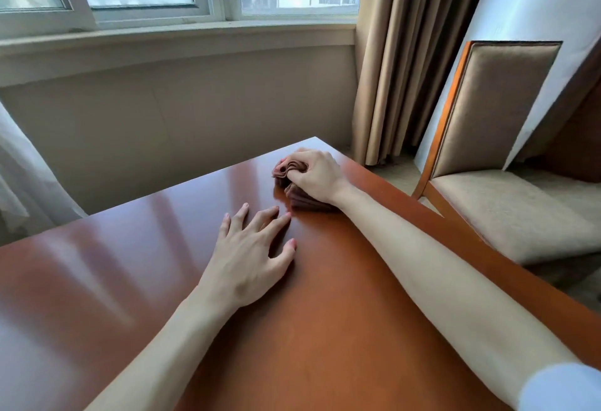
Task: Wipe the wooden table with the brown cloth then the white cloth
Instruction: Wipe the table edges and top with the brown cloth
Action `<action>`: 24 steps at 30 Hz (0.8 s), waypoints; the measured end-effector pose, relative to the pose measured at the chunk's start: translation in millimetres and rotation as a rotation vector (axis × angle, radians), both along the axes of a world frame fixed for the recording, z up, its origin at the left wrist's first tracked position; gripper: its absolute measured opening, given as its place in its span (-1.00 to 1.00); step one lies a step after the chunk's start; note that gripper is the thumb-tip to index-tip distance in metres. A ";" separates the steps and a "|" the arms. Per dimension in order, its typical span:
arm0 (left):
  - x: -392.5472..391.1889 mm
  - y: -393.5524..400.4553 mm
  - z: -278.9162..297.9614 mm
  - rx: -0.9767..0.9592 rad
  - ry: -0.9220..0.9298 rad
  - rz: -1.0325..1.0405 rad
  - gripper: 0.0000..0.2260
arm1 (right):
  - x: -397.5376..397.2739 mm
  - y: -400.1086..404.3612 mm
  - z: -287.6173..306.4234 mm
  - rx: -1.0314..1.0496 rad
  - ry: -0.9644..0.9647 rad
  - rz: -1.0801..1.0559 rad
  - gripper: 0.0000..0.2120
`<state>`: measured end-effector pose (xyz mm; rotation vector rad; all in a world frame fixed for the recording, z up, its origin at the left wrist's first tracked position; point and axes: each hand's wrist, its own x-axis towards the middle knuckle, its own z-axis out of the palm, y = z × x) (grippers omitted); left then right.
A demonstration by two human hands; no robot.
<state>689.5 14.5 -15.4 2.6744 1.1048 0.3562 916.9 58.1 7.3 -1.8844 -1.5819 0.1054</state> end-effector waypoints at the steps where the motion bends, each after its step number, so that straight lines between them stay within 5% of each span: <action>1: 0.3 0.5 -0.3 -0.005 0.000 0.004 -0.42 | 7.4 -10.7 1.3 0.002 0.012 -0.097 -0.73; 5: 2.1 -0.6 1.0 -0.003 0.018 0.012 -0.40 | -6.5 -82.0 -0.3 0.006 -0.025 -0.354 -0.83; 13: 0.2 -2.6 3.5 -0.009 0.065 -0.006 -0.36 | -90.7 -252.4 0.0 0.035 0.004 -0.123 -0.77; 24: -0.1 -1.1 -2.2 0.010 0.023 -0.012 -0.34 | 51.5 -112.1 2.6 0.000 -0.078 -0.521 -0.77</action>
